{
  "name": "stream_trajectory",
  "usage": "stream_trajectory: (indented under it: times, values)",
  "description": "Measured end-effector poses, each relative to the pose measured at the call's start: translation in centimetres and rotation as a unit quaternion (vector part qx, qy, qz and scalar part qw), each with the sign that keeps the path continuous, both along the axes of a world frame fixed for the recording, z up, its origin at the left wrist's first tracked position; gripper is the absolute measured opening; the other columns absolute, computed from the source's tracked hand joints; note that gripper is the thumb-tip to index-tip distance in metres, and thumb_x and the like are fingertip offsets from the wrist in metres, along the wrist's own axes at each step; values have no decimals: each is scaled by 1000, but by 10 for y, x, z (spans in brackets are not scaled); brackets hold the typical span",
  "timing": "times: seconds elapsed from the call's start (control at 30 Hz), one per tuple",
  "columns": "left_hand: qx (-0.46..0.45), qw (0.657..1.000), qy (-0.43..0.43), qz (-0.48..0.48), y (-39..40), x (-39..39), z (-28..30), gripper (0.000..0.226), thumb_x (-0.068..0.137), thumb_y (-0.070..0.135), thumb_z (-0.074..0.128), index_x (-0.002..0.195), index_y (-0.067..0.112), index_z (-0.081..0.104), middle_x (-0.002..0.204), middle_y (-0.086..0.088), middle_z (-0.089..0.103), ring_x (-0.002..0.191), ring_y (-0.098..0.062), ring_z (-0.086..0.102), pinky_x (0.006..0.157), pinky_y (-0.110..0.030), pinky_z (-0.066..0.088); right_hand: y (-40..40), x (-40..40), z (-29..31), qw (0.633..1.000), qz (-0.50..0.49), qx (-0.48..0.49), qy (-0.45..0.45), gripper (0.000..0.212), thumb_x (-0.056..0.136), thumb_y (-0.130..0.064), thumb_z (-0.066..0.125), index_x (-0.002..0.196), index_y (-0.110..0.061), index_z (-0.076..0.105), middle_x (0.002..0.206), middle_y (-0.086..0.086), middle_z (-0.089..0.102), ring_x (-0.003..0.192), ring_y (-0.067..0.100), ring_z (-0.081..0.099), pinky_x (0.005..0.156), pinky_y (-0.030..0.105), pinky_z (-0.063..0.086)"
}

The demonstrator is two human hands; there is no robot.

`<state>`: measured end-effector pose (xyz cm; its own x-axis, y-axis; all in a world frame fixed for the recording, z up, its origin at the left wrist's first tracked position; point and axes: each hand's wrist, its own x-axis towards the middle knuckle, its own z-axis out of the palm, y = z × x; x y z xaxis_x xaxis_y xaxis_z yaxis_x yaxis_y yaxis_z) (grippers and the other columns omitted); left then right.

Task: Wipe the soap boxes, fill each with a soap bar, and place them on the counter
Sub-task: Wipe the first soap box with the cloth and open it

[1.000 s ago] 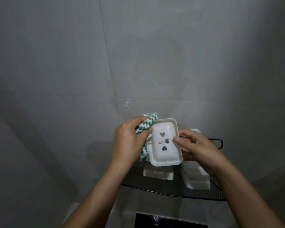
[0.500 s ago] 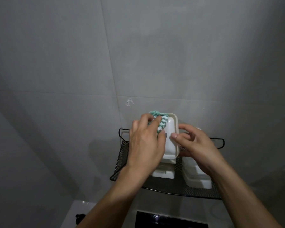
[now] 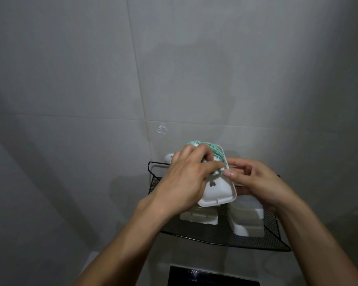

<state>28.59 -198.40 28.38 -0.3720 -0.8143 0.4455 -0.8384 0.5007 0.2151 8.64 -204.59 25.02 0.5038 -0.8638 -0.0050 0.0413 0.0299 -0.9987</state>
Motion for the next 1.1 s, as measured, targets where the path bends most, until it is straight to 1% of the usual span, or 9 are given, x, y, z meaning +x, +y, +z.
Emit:
stream_trajectory:
  times: [0.1, 0.2, 0.27, 0.37, 0.47, 0.53, 0.67, 0.87, 1.1]
  values:
    - [16, 999, 44, 17, -2, 0, 1, 40, 96, 11, 52, 133, 24, 61, 118, 0, 48, 109, -20, 43, 93, -41, 41, -4, -3, 1, 999, 21, 29, 1, 52, 70, -15, 87, 119, -19, 71, 113, 16, 74, 97, 27, 72, 81, 45, 60]
    - [40, 995, 88, 23, -1, 2, 1, 45, 95, 5, 48, 136, 19, 59, 118, -3, 47, 106, -19, 49, 91, -37, 44, -5, -6, 2, 997, 22, 65, -29, 64, 69, -4, 78, 128, -20, 60, 111, 16, 74, 92, 27, 72, 75, 46, 62]
    - [55, 993, 104, 31, -1, 4, 1, 47, 95, 2, 47, 137, 19, 58, 118, -1, 46, 102, -17, 52, 87, -36, 46, -3, -6, 0, 996, 11, 72, -53, 63, 69, -2, 76, 128, -18, 59, 108, 18, 74, 89, 27, 72, 72, 44, 61]
    - [59, 993, 96, 42, -3, 6, 4, 46, 94, 4, 46, 136, 19, 59, 115, -1, 47, 100, -16, 53, 84, -35, 46, -1, -4, -4, 996, -22, 69, -59, 52, 68, -15, 79, 119, -15, 68, 100, 10, 75, 88, 20, 71, 70, 42, 60]
    - [40, 995, 72, 57, -6, 10, 10, 42, 94, 6, 46, 131, 16, 63, 112, -5, 48, 102, -20, 51, 84, -38, 45, -1, -5, -5, 995, -24, 76, -56, 50, 67, -35, 82, 113, -19, 76, 107, 7, 74, 98, 19, 72, 71, 42, 60]
    - [25, 995, 67, 74, -8, 13, 12, 39, 95, 7, 47, 128, 15, 65, 111, -6, 49, 102, -22, 50, 85, -40, 44, -1, -7, -3, 995, -4, 82, -58, 51, 68, -40, 80, 115, -21, 75, 110, 8, 75, 101, 23, 73, 69, 42, 61]
    - [28, 993, 88, 69, -8, 5, 11, 36, 94, 4, 47, 124, 8, 66, 109, -8, 50, 101, -24, 51, 86, -42, 44, -1, -5, 2, 994, 26, 87, -65, 47, 77, -41, 75, 118, -18, 74, 112, 12, 74, 101, 30, 73, 69, 43, 61]
    - [-8, 993, 82, 80, -7, -9, 2, 26, 93, 4, 50, 110, 8, 69, 104, -4, 50, 97, -24, 48, 80, -43, 44, -1, 0, 0, 990, 8, 111, -86, 39, 91, -34, 63, 121, -11, 71, 122, 23, 67, 106, 39, 70, 73, 54, 60]
    - [-33, 990, 108, 81, -4, -14, -8, 29, 95, 9, 56, 120, 13, 70, 105, -5, 53, 99, -25, 48, 82, -43, 45, -3, 5, -3, 987, 4, 135, -91, 40, 92, -31, 60, 128, -14, 67, 129, 21, 65, 110, 41, 68, 74, 59, 59]
